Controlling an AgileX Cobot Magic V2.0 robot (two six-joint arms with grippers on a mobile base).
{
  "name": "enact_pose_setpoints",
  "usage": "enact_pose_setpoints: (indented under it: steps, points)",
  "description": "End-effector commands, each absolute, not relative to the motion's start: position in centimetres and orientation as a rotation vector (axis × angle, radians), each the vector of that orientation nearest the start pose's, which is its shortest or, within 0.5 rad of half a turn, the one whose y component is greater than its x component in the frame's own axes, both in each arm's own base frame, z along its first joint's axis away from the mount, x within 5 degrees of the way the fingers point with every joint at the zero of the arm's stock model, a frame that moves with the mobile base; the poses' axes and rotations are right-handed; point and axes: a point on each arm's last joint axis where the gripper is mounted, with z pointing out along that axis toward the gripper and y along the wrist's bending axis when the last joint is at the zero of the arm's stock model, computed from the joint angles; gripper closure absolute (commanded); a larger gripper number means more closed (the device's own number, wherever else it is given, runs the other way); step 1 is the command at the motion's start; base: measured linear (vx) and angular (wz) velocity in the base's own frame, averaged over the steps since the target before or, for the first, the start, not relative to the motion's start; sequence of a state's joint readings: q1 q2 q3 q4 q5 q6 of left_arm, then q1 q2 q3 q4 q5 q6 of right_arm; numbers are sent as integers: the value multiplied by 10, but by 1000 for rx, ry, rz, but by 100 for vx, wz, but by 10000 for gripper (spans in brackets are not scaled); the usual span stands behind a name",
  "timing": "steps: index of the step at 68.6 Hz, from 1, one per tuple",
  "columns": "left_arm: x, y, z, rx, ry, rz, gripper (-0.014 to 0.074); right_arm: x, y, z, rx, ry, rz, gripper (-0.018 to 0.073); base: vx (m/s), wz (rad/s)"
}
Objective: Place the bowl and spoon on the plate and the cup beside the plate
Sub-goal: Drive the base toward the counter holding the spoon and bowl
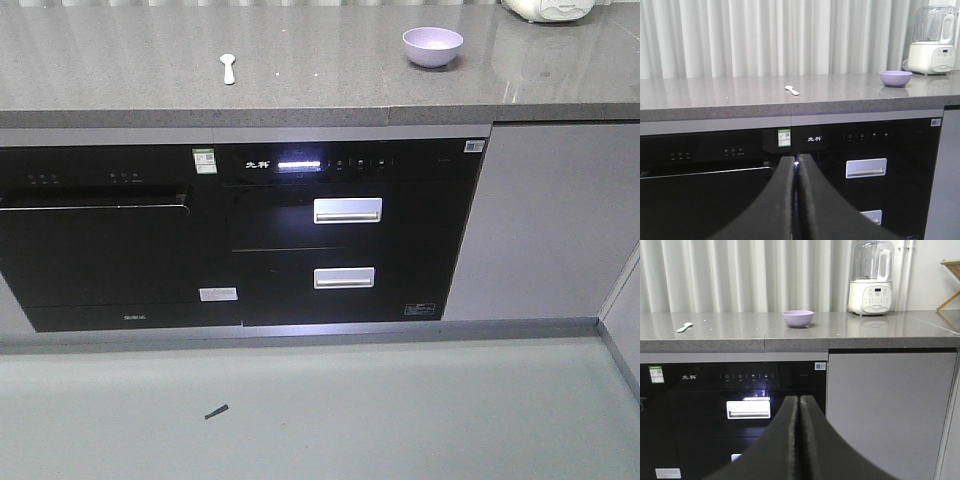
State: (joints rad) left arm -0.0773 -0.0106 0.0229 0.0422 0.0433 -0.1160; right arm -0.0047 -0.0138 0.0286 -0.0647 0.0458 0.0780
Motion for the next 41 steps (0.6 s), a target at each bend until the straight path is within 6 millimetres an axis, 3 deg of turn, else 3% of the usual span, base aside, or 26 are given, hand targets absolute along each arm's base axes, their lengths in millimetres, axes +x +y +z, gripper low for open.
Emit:
enact_pose_setpoints:
  steps: [1,41]
  points:
    - [54,-5,215,0,1435,-139,603,56,0,204,5,1473,2,566,20,-5]
    - [54,-5,215,0,1435,-139,603,56,0,204,5,1473,2,566,16,-13]
